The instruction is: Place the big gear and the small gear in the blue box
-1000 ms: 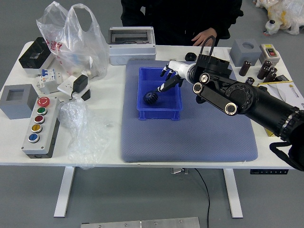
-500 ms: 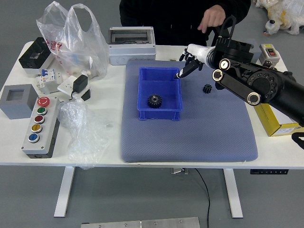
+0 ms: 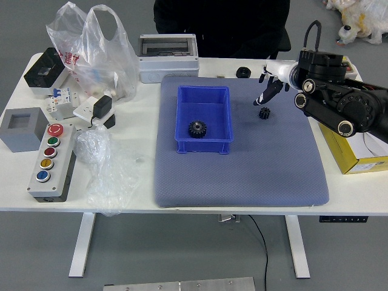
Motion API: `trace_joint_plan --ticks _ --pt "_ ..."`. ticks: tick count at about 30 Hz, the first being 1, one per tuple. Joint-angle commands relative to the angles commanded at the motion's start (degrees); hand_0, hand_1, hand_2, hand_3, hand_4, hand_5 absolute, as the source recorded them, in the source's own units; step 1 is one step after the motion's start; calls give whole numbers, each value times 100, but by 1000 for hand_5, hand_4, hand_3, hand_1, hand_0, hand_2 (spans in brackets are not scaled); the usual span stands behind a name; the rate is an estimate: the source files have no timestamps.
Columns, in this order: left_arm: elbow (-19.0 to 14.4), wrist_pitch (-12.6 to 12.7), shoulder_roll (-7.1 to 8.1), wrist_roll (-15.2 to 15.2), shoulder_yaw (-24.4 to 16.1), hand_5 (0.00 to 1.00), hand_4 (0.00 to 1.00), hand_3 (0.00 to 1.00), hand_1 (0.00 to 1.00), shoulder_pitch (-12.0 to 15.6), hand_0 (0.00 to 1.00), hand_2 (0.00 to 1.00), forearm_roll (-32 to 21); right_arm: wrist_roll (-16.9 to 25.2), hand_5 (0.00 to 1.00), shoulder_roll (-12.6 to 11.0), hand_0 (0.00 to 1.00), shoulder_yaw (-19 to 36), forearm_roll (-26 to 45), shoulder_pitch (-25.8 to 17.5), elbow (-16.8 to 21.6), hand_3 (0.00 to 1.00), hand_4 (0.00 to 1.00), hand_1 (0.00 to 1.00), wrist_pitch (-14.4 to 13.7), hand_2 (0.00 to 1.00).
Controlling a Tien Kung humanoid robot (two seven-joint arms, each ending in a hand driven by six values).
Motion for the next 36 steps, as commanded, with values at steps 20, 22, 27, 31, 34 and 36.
trace_joint_plan --ticks 20,22,27,31,34,36 --pt "1 -2 -52 3 106 357 673 868 888 -46 898 885 -25 868 117 218 578 -588 253 -67 -982 737 791 538 -382 681" --pt "1 -2 -58 3 130 357 673 868 888 -59 898 885 -31 910 117 262 578 -620 336 -53 -1086 737 791 538 -417 681" --pt "3 -3 -73 4 187 357 673 869 888 -80 898 885 -46 996 107 397 583 -694 566 -30 -1334 731 785 536 -504 679" --pt "4 -3 -90 5 222 357 672 868 888 -102 898 885 -49 1065 91 507 607 -755 778 -17 -1546 725 775 548 -586 682" --pt "4 -3 -105 4 241 357 672 868 888 -120 898 885 -48 1116 91 577 607 -809 937 -7 -1705 725 775 548 -654 682" --pt "3 -4 -112 4 248 357 672 868 889 -130 898 885 -46 1147 40 621 652 -861 1054 -2 -1812 720 744 575 -696 686"
